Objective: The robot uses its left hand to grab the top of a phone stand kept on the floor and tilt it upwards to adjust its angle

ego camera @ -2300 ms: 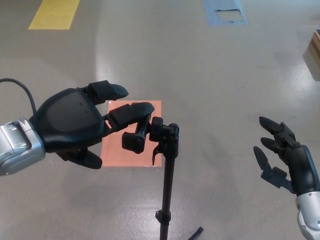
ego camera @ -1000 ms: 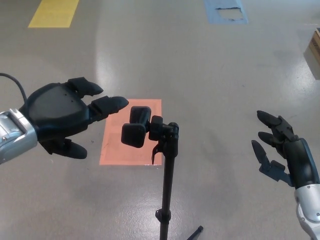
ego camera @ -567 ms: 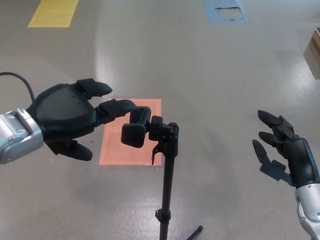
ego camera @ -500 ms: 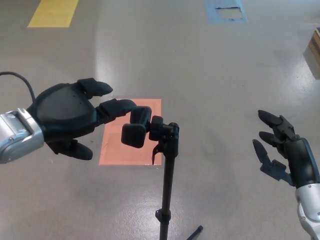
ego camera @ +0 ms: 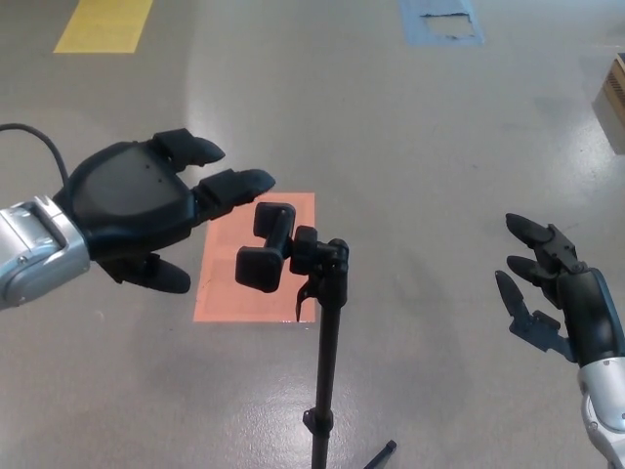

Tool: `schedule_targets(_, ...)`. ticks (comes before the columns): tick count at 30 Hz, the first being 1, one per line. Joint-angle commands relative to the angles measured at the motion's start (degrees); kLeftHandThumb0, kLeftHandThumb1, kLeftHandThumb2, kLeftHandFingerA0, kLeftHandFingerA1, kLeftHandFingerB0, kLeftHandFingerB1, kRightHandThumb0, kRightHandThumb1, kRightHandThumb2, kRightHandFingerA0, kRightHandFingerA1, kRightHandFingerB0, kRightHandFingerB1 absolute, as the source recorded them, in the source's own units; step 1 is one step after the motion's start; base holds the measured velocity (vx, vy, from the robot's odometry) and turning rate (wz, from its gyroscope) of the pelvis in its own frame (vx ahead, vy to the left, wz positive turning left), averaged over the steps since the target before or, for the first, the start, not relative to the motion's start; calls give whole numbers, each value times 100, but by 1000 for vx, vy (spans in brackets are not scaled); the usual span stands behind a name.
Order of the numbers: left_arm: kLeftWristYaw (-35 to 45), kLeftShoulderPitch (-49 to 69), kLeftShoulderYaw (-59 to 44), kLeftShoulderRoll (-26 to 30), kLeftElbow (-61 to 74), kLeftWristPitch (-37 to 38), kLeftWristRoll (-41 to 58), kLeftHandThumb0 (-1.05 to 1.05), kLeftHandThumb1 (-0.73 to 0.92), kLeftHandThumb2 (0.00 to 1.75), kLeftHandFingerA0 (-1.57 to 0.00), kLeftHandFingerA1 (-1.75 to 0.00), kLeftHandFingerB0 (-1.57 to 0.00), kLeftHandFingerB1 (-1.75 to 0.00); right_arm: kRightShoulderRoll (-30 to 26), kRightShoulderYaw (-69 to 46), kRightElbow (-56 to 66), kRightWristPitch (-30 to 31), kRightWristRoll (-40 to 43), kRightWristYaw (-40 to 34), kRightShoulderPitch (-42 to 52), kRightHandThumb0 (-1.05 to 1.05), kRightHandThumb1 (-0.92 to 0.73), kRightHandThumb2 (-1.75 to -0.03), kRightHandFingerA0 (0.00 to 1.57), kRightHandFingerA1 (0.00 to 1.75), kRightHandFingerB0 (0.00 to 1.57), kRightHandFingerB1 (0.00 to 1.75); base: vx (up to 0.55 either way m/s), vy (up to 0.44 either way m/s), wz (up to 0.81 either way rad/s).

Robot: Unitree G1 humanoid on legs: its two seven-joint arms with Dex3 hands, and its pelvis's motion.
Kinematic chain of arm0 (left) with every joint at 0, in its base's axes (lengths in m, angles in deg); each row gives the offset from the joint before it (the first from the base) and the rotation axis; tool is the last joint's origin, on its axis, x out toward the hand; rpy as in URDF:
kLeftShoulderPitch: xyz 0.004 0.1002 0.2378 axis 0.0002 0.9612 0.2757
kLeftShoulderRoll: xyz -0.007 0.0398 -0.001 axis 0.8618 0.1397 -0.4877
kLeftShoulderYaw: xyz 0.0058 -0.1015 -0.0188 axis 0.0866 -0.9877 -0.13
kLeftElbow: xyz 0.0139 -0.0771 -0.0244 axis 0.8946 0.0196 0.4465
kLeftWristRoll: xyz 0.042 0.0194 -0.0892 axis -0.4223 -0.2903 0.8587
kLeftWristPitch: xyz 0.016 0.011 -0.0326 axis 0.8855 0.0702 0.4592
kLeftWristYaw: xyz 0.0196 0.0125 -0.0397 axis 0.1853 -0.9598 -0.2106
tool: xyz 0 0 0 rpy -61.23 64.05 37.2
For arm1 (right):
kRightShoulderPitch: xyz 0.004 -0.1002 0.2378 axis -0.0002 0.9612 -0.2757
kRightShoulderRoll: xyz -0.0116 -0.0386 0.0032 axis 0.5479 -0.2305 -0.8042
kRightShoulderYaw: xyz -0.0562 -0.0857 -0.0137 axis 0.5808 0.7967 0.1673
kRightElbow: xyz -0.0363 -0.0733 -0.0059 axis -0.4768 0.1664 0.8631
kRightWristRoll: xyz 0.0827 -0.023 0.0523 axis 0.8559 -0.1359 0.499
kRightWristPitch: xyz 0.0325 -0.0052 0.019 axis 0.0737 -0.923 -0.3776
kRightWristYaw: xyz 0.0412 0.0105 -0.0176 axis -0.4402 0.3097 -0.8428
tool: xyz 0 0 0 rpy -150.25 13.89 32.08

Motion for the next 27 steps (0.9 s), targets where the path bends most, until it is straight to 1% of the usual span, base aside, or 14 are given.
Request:
schedule_targets(1, 125, -73, -158, -13, 45, -153, 224, -82, 67, 61, -17, -29, -2, -22, -56, 14, -12, 61, 33, 9, -21, -70, -83, -65, 32, 37, 21, 30, 0, 0, 0)
schedule_targets(4, 139, -95, -206, -6, 72, -158, 247, -81, 68, 61, -17, -29, -2, -21, -50, 19, -6, 53, 24, -23, -33, -70, -83, -66, 32, 37, 22, 31, 0, 0, 0)
schedule_targets(5, 161, -102, -224, -1, 111, -170, 252, -82, 54, 90, -10, -40, -2, -20, -46, 12, -13, 42, 37, -14, -41, -68, -83, -65, 32, 37, 21, 30, 0, 0, 0)
schedule_targets(8, 192, -84, -258, 2, 175, -171, 280, -82, 54, 89, -9, -39, -4, -22, -44, 7, -8, 55, 54, 13, -49, -69, -83, -65, 32, 37, 21, 30, 0, 0, 0)
schedule_targets(9, 172, -72, -260, -2, 168, -152, 277, -81, 68, 61, -16, -28, -3, -21, -40, 4, -8, 54, 58, 12, -50, -69, -82, -65, 32, 37, 22, 31, 0, 0, 0)
schedule_targets(11, 153, -51, -263, -16, 156, -124, 273, -81, 54, 90, -8, -37, -3, -20, -37, 1, -10, 48, 63, 10, -51, -69, -82, -65, 32, 37, 22, 31, 0, 0, 0)
schedule_targets(14, 169, -37, -242, -22, 168, -57, 294, -81, 54, 90, -9, -40, -3, -20, -39, -10, -13, 50, 77, 19, -53, -70, -82, -65, 32, 37, 22, 31, 0, 0, 0)
schedule_targets(16, 186, -1, -200, -8, 255, -75, 225, -82, 68, 61, -17, -28, -3, -22, -45, -8, -11, 55, 75, 28, -46, -69, -83, -65, 32, 37, 21, 30, 0, 0, 0)
schedule_targets(18, 244, 48, -203, -10, 303, -74, 266, -81, 68, 61, -17, -28, -3, -21, -48, 8, 15, 70, 51, 11, -32, -69, -83, -65, 32, 36, 21, 30, 0, 0, 0)
schedule_targets(19, 235, 70, -201, -19, 313, -75, 270, -82, 55, 89, -12, -40, -3, -19, -46, 6, 11, 69, 55, 16, -36, -69, -82, -65, 32, 36, 21, 30, 0, 0, 0)
schedule_targets(24, 272, 159, -165, -52, 468, -146, 203, -82, 55, 91, -11, -38, -2, -19, -48, -11, -25, 47, 84, 60, -57, -70, -83, -65, 32, 37, 21, 31, 0, 0, 0)
schedule_targets(25, 263, 186, -158, -67, 511, -148, 192, -81, 68, 61, -18, -28, -2, -21, -59, 0, -22, 50, 53, 21, -60, -69, -82, -65, 33, 37, 22, 30, 0, 0, 0)
schedule_targets(26, 259, 198, -159, -72, 528, -146, 191, -81, 68, 61, -18, -28, -2, -21, -60, -2, -19, 53, 52, 14, -62, -69, -82, -65, 33, 37, 22, 30, 0, 0, 0)
schedule_targets(27, 264, 236, -157, -76, 589, -153, 176, -83, 55, 90, -12, -41, -2, -20, -60, -9, -6, 62, 63, 29, -58, -68, -82, -65, 32, 37, 21, 30, 0, 0, 0)
